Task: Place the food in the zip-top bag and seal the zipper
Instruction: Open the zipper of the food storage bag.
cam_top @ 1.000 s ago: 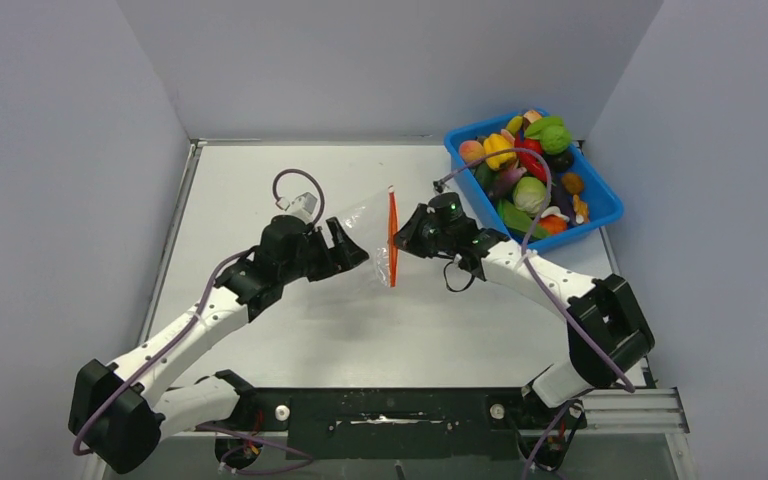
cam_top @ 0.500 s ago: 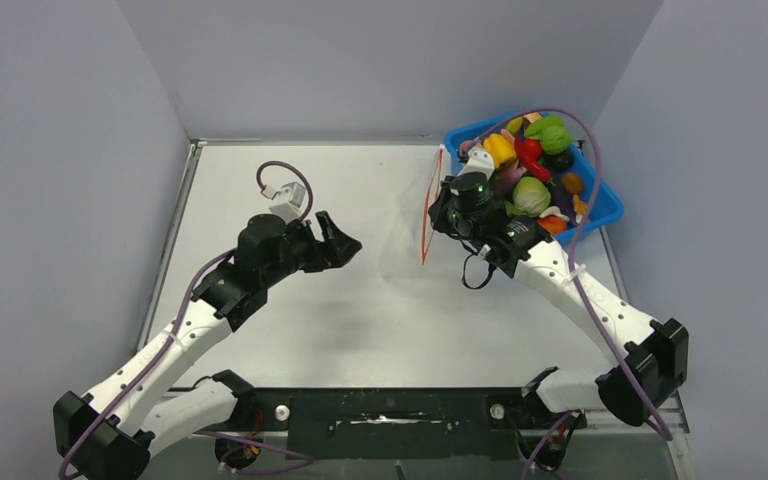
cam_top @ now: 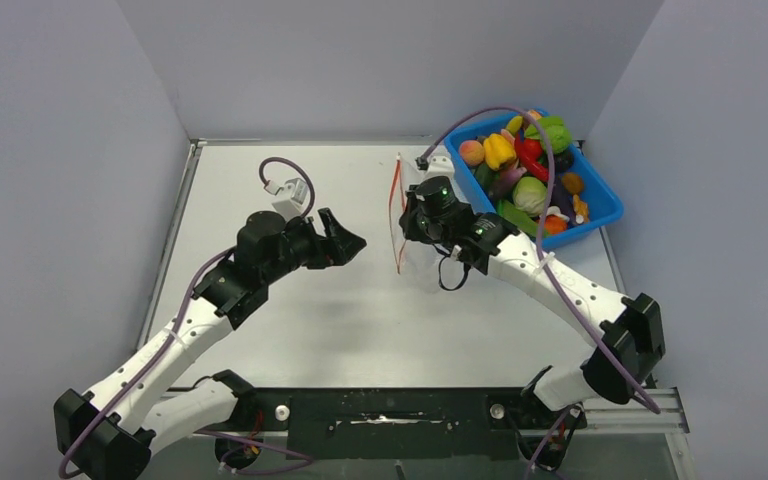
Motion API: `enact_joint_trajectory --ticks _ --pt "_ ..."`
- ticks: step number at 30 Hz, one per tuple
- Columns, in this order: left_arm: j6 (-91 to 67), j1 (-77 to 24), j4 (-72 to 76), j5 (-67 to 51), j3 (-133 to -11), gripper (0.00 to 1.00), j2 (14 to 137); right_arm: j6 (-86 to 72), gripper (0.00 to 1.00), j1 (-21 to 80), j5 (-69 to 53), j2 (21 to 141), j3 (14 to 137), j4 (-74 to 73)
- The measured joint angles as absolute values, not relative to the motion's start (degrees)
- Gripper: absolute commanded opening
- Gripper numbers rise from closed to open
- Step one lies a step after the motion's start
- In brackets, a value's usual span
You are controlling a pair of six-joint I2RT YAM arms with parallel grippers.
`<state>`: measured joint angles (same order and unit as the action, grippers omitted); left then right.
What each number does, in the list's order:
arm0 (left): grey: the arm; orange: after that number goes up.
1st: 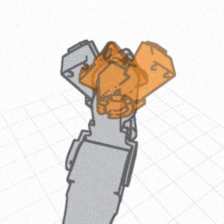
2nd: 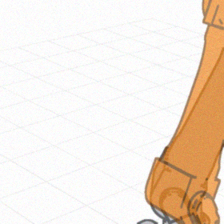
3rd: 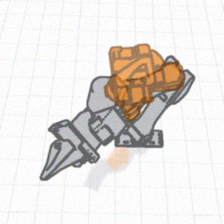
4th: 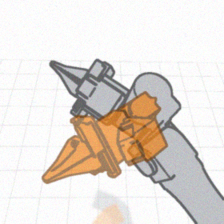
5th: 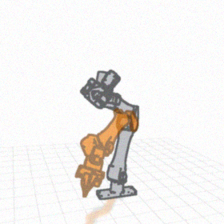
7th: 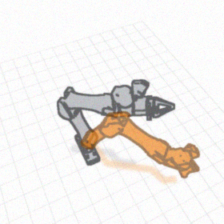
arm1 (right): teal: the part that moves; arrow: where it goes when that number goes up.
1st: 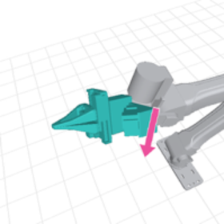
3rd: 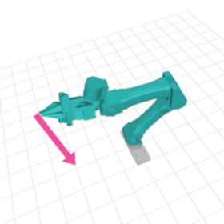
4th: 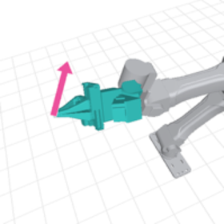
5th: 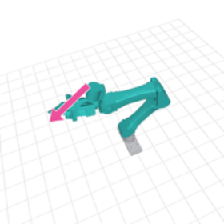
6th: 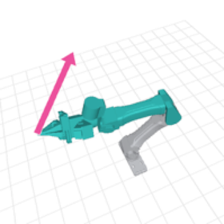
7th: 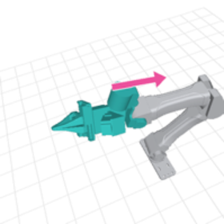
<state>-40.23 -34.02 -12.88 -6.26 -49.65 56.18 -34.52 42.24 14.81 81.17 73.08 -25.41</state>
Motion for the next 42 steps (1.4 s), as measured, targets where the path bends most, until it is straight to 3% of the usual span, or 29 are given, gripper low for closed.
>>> enact_joint_trajectory --ticks 4,16,31,42 --pt "-41.36 -34.00 -10.76 -6.83 -48.84 0.76 56.47 -36.40 0.00 43.90 13.19 84.66 72.42 -23.18" --pt "-44.53 -33.65 -9.45 1.87 -48.16 0.54 59.55 -38.44 0.00 47.42 11.27 85.91 70.78 -19.22" --pt "-47.83 -33.58 5.26 3.75 -42.28 0.51 64.71 -38.41 0.00 49.80 10.90 85.89 70.24 -17.30" --pt "-48.40 -33.28 9.21 2.94 -41.56 0.43 69.56 -38.02 0.00 50.33 10.85 85.89 70.24 -16.71"
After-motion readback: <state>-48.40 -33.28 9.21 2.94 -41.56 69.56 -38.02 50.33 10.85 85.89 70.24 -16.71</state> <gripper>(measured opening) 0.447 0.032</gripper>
